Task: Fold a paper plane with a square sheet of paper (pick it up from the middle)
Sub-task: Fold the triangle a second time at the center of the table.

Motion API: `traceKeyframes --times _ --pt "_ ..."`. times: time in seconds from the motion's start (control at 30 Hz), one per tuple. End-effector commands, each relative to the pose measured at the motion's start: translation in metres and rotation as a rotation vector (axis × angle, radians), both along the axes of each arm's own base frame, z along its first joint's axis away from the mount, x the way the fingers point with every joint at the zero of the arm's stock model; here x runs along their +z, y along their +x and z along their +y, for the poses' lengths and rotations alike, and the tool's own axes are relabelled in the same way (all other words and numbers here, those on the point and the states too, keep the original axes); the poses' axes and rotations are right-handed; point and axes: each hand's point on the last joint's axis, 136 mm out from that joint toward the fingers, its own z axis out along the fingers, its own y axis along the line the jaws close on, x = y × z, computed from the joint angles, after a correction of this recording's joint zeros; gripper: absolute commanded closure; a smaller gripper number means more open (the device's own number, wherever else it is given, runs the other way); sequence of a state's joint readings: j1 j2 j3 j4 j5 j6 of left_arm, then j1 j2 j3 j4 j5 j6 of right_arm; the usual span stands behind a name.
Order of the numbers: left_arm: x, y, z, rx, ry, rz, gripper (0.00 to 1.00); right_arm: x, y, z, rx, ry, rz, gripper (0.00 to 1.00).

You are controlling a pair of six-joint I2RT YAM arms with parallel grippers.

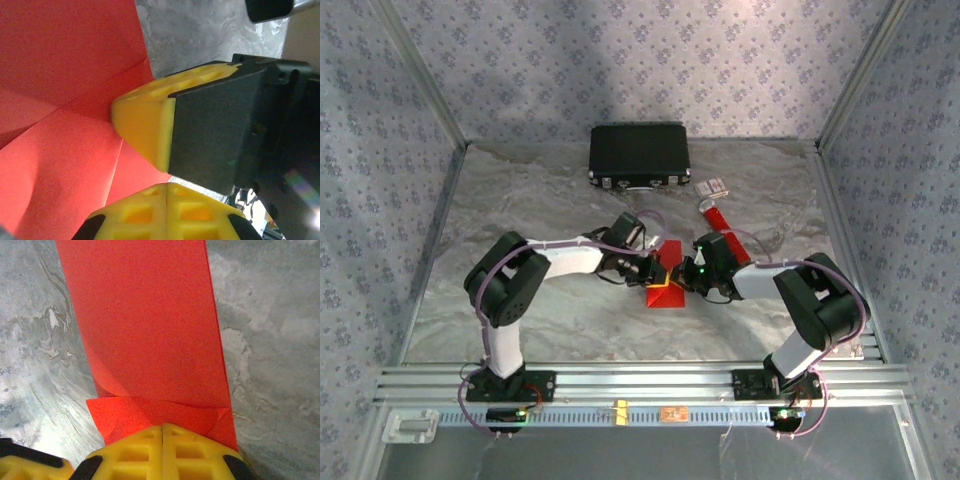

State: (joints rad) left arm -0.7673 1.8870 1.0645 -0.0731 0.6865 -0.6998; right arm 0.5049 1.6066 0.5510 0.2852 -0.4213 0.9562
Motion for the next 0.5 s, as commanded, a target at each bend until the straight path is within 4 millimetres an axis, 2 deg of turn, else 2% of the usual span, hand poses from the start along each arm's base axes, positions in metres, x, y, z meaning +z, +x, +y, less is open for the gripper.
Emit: traceKeyframes --times 0.0,0.3,0.37,0.47 --pt "-0.015 -0.007 0.001 -0.038 0.060 0.018 1.00 -0.030 -0.015 -0.017 -0.033 -0.104 0.082 0.99" --pt "-0.063 -0.033 0.040 -0.092 0.218 0.051 0.98 -0.033 -0.017 -0.018 -0.033 -0.108 0.087 0.99" --pt "-0.067 -0.035 0.045 -0.074 0.210 0.061 0.98 -0.033 -0.017 -0.019 -0.034 -0.109 0.087 0.99" --pt "-0.064 -0.032 0.045 -0.051 0.175 0.055 0.97 -0.034 -0.017 -0.019 -0.033 -0.110 0.091 0.99"
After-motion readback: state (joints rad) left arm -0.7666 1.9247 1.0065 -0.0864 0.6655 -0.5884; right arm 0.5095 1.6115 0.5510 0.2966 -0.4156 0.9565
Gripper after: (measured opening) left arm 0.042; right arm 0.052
